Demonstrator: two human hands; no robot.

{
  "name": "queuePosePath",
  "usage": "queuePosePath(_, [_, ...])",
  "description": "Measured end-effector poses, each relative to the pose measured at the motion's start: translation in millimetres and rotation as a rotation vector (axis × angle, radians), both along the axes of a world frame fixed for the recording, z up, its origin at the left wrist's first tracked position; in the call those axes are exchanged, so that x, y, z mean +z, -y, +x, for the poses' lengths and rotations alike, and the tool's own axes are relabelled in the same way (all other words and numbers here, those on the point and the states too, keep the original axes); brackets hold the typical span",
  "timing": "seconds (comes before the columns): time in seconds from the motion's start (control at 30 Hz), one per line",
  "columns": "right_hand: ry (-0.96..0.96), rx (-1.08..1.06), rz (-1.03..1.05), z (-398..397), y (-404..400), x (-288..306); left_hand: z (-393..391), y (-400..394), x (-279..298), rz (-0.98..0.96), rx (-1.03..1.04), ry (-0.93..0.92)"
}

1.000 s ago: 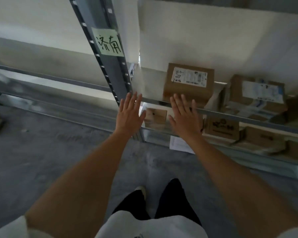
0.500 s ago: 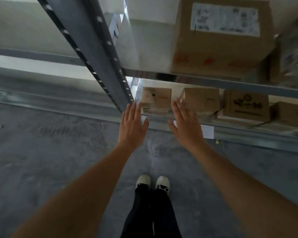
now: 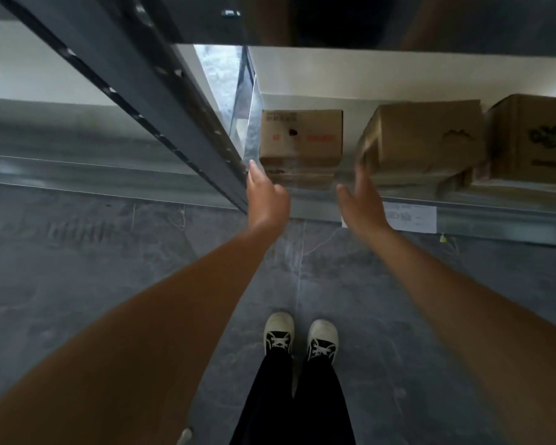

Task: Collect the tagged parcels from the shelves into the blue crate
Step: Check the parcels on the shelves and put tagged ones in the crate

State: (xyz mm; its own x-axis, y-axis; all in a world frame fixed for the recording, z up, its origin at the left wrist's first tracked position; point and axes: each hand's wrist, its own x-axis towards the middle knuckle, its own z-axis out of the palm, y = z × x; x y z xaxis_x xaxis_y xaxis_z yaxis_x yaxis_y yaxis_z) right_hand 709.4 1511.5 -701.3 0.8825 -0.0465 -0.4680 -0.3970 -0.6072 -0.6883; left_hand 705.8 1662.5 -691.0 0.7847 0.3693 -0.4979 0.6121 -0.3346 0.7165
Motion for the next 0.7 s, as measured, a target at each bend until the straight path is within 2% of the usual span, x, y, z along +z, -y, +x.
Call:
queuePosePath(0.17, [-0.16,-0.076,0.151,33.2,-4.4,-5.0,24.1,1.5,-4.6,-0.082,0.093,-0.068])
queuePosePath(0.27, [-0.227,-0.052,0.232,39.9,-4.2,-8.4,30.9,-2.7,-5.4,-0.154,0.113,-0.118])
queuePosePath(0.33, [-0.199,-0.091,0.278,34.8,-3.0,-5.6,28.5,-5.3,-3.3,-0.208,0.139,-0.107])
queuePosePath(0.47, [-0.087,-0.351,0.474,29.0,8.5,8.6,16.4,-7.2,6.8,-0.353,0.221,-0.033])
queuePosePath(0.53, [-0.093,-0.358,0.477,29.1,17.4,17.2,8.2,-7.8,15.5,-0.442,0.265,-0.002])
queuePosePath(0.7, [-0.102,-0.36,0.484,15.9,26.0,27.1,-7.4,-9.4,24.1,-0.437,0.253,0.053])
